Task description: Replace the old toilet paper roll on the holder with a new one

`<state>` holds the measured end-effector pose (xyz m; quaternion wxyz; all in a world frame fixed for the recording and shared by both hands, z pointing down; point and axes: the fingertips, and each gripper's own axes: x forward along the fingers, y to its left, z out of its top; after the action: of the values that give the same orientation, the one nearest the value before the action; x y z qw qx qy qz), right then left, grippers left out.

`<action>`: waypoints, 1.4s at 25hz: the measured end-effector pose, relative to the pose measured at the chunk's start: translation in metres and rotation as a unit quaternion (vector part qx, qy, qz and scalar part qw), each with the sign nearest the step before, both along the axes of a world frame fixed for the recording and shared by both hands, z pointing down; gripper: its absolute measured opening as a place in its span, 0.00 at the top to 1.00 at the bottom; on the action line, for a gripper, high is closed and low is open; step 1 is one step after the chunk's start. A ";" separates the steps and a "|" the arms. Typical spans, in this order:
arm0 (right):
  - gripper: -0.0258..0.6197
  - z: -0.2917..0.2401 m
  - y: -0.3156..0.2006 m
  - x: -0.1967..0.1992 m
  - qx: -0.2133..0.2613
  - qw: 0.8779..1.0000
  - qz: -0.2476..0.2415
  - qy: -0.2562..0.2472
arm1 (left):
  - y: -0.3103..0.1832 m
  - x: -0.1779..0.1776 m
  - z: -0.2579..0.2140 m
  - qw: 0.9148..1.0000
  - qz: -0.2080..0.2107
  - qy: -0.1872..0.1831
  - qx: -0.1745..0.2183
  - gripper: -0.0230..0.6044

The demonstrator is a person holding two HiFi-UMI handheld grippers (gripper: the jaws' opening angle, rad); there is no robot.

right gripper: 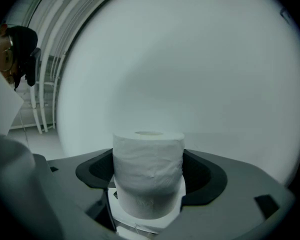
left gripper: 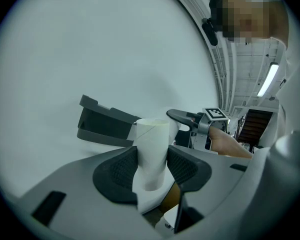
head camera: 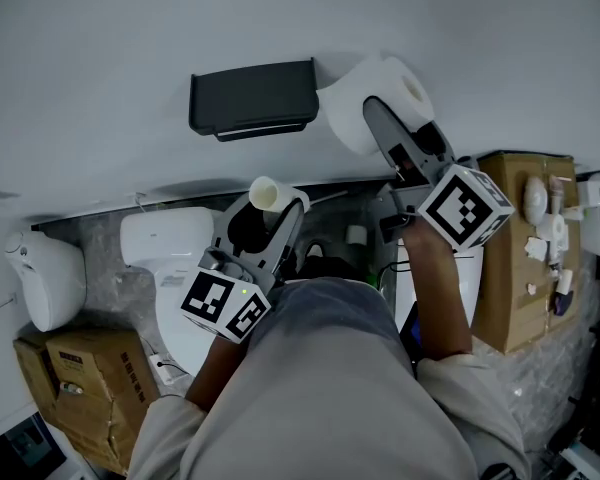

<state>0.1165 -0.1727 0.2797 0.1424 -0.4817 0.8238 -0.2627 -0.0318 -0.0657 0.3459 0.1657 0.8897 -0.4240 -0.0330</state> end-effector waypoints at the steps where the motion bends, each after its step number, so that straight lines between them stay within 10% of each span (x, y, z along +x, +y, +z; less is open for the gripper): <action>1: 0.34 0.003 0.000 0.002 -0.003 1.000 0.000 -0.010 | 0.000 -0.001 0.000 1.000 -0.001 0.001 -0.001 0.68; 10: 0.34 0.036 -0.005 0.023 -0.054 0.994 0.026 -0.096 | -0.001 -0.003 0.003 1.000 -0.002 0.010 -0.010 0.68; 18: 0.34 0.101 -0.013 0.020 -0.172 0.955 0.069 -0.233 | -0.003 -0.008 0.004 1.000 -0.008 0.010 -0.011 0.68; 35: 0.34 0.111 -0.028 -0.026 -0.201 0.914 0.056 -0.349 | -0.001 -0.031 0.005 0.999 -0.034 0.015 -0.012 0.68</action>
<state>0.0903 -0.2009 0.3911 0.3358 -0.4227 0.6236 -0.5655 -0.0631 -0.0671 0.3513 0.1814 0.8722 -0.4518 -0.0474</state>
